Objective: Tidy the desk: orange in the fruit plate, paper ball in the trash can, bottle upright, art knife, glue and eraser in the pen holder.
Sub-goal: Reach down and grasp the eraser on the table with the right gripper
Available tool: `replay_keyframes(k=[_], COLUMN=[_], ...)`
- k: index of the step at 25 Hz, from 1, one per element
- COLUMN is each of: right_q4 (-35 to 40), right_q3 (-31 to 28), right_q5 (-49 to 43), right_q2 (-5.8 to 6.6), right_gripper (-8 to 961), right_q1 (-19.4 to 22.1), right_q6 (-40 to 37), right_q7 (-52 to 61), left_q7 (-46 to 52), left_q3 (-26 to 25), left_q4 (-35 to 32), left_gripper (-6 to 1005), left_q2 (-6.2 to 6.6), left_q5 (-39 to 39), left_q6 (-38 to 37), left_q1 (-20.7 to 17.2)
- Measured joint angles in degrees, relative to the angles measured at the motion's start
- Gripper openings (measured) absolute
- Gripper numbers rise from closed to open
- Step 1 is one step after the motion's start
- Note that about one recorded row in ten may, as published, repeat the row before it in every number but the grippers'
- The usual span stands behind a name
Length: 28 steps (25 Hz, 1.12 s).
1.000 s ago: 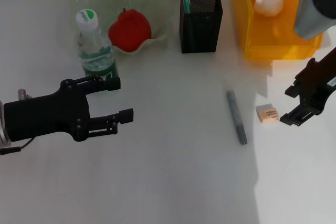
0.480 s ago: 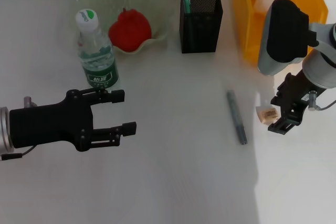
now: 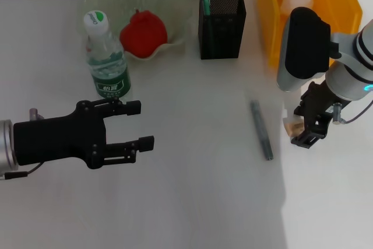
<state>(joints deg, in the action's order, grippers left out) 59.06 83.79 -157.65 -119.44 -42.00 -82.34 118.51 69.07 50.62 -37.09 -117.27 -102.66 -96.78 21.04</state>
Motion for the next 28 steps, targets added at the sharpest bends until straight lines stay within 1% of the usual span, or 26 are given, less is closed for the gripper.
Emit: replay_keyframes(k=[7,11,12,14,15,16,17,18,19,21,26,28], right_q4=[-0.20,0.40,0.40,3.99,3.99,6.74,6.74,9.05,9.05,10.78,12.07,12.01], right_q3=[0.98,0.46,0.46,-2.52,-2.52,-5.27,-5.27,-8.69,-8.69,-11.51,-13.60,-13.58], right_q5=[0.73,1.97,1.97,3.45,3.45,3.91,3.91,4.14,4.14,4.18,4.20,4.20], right_q2=[-0.06,0.01,0.01,0.07,0.07,0.14,0.14,0.18,0.18,0.18,0.29,0.30], right_gripper=[665,664,642,597,574,552,506,459,413,320,132,133], right_q1=[-0.04,0.04,0.04,0.91,0.91,1.57,1.57,2.03,2.03,2.10,2.14,2.06], right_q6=[0.86,-0.60,-0.60,-4.02,-4.02,-6.04,-6.04,-8.19,-8.19,-10.04,-12.12,-12.40], right_q7=[-0.18,-0.18,-0.18,-0.68,-0.68,-1.30,-1.30,-2.21,-2.21,-2.73,-2.81,-2.82], left_q7=[0.02,0.02,0.02,0.01,0.01,0.01,0.01,0.01,0.01,0.01,0.01,0.02], left_q3=[0.00,-0.04,-0.04,-0.20,-0.24,-0.32,-0.32,-0.37,-0.39,-0.44,-0.26,-0.22], left_q4=[0.00,0.00,0.00,0.01,0.00,0.00,0.00,0.00,0.00,0.00,0.00,0.00], left_gripper=[788,788,788,788,788,788,788,788,788,788,788,788], left_q2=[-0.21,-0.23,-0.23,-0.24,-0.24,-0.24,-0.24,-0.24,-0.24,-0.24,-0.23,-0.23], left_q5=[0.00,0.00,0.00,0.01,0.01,0.01,0.01,0.01,0.01,0.01,0.01,0.01], left_q6=[-0.01,-0.01,-0.01,0.02,0.02,0.02,0.02,0.02,0.02,-0.01,-0.09,-0.07], left_q1=[-0.13,-0.26,-0.26,-0.44,-0.47,-0.49,-0.49,-0.49,-0.46,-0.35,0.07,0.12])
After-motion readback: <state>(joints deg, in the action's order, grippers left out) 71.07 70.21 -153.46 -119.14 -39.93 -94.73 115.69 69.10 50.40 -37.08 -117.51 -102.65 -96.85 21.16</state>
